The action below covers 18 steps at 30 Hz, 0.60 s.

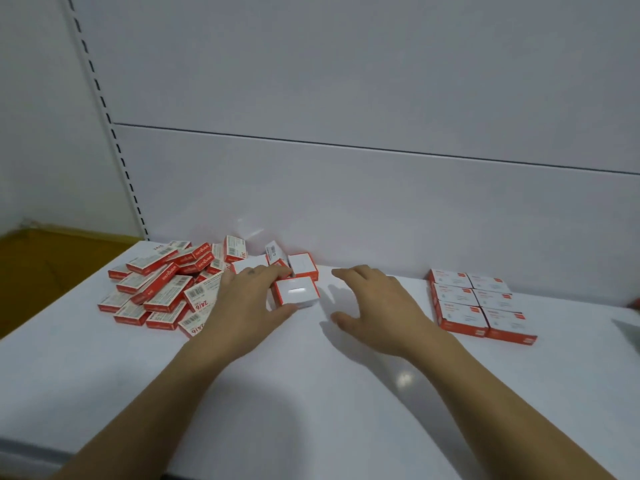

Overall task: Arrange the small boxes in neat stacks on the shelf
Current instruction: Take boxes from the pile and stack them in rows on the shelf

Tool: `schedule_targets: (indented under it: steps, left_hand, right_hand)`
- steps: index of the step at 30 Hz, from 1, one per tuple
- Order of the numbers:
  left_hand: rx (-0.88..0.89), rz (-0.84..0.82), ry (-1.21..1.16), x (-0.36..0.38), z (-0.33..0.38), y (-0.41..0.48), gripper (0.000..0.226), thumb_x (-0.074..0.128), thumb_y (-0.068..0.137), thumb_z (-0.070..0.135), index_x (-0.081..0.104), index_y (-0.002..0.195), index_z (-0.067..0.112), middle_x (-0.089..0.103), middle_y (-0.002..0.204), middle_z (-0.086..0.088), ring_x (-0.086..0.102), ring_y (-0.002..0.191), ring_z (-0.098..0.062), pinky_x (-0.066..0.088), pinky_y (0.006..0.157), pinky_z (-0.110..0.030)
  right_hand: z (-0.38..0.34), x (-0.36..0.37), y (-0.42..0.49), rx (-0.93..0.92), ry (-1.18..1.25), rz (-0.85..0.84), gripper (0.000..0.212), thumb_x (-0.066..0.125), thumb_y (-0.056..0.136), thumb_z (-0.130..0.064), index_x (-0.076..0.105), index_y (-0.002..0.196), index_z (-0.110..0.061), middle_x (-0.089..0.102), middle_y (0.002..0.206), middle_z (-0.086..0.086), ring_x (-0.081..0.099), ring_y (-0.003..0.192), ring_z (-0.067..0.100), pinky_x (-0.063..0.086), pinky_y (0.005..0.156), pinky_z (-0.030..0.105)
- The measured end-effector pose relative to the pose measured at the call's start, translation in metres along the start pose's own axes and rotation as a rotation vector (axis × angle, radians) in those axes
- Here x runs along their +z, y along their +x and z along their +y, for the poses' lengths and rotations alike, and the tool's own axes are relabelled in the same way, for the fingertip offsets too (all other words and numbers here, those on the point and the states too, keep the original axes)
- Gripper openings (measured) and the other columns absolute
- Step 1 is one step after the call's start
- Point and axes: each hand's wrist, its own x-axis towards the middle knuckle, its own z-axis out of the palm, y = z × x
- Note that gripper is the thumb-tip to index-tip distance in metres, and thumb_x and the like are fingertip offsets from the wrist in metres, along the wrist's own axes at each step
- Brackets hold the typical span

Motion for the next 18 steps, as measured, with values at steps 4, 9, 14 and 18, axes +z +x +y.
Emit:
schedule_targets:
  steps: [4,9,14,18]
  left_hand:
    - [0.146,0.025,-0.055,0.003,0.021,0.015,0.053,0.071,0.08,0.042,0.053,0.128,0.032,0.058,0.128,0.013,0.049,0.119,-0.012,0.027,0.102,-0.035]
    - [0.271,-0.036,-0.166,0.022,0.049,0.036,0.052,0.072,0.082,0.034,0.052,0.129,0.03,0.057,0.128,0.012,0.048,0.119,-0.012,0.03,0.101,-0.03]
    - [0.275,-0.093,-0.267,0.048,0.063,0.033,0.05,0.067,0.087,0.03,0.048,0.132,0.031,0.05,0.133,0.015,0.038,0.121,-0.007,0.027,0.1,-0.022]
    - [0.335,-0.119,-0.254,0.055,0.056,0.027,0.053,0.069,0.085,0.032,0.048,0.133,0.032,0.051,0.132,0.014,0.038,0.119,-0.004,0.025,0.094,-0.016]
  right_hand:
    - [0.015,-0.014,-0.004,0.068,0.078,0.007,0.068,0.059,0.088,-0.043,0.028,0.146,-0.031,0.036,0.146,-0.008,0.042,0.129,0.016,0.036,0.103,0.031]
    - [0.039,-0.015,-0.012,0.197,0.194,0.071,0.071,0.067,0.083,-0.041,0.031,0.144,-0.034,0.037,0.144,-0.012,0.051,0.121,0.011,0.043,0.099,0.033]
    - [0.054,-0.004,-0.026,0.274,0.33,0.131,0.075,0.072,0.081,-0.031,0.032,0.145,-0.033,0.043,0.137,-0.012,0.056,0.105,0.004,0.046,0.094,0.027]
    - [0.052,0.003,-0.027,0.245,0.392,0.2,0.061,0.072,0.082,-0.021,0.046,0.137,-0.029,0.053,0.131,-0.012,0.058,0.098,0.0,0.048,0.093,0.026]
